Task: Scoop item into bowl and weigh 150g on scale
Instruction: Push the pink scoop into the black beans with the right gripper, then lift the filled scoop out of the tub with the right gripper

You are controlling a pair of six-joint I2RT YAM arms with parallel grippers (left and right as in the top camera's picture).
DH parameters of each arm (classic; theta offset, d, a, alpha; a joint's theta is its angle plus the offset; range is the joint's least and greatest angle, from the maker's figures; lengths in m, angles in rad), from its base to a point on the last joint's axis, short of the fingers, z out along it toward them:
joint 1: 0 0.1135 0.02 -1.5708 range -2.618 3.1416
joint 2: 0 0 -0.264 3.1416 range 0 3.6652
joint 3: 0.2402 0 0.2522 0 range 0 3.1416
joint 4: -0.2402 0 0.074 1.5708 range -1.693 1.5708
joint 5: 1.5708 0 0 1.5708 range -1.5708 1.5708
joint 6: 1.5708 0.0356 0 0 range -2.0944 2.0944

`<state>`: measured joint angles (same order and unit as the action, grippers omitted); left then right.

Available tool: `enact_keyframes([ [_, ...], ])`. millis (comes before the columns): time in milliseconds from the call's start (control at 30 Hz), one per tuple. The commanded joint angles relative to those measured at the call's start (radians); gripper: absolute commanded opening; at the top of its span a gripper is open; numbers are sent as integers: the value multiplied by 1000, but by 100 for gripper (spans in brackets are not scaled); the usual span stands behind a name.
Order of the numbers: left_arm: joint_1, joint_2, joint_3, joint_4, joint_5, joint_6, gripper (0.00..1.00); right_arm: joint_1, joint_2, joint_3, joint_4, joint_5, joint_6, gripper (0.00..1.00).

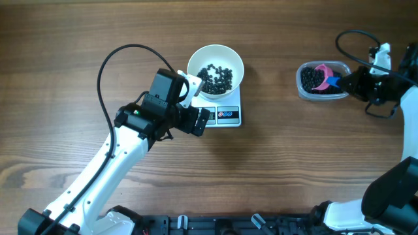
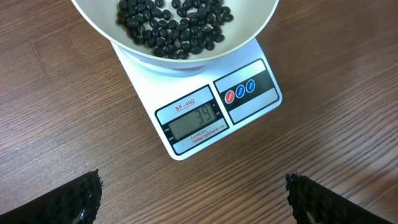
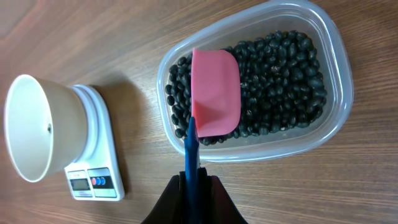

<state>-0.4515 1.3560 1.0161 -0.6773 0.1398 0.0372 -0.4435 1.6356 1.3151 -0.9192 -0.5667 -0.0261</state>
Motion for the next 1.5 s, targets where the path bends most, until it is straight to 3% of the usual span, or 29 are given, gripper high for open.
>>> enact_keyframes([
  [0, 5, -9, 16, 0, 12, 11, 100, -37, 14, -1, 2, -108, 10, 4],
  [500, 5, -9, 16, 0, 12, 11, 100, -158, 14, -1, -20, -273, 58, 4],
  [900, 5, -9, 16, 0, 12, 11, 100, -243, 14, -1, -34, -601, 116, 4],
  [1200, 5, -9, 16, 0, 12, 11, 100, -186, 14, -1, -73, -722, 135, 4],
  [1467, 5, -9, 16, 0, 12, 11, 100, 9, 14, -1, -53, -737, 142, 4],
])
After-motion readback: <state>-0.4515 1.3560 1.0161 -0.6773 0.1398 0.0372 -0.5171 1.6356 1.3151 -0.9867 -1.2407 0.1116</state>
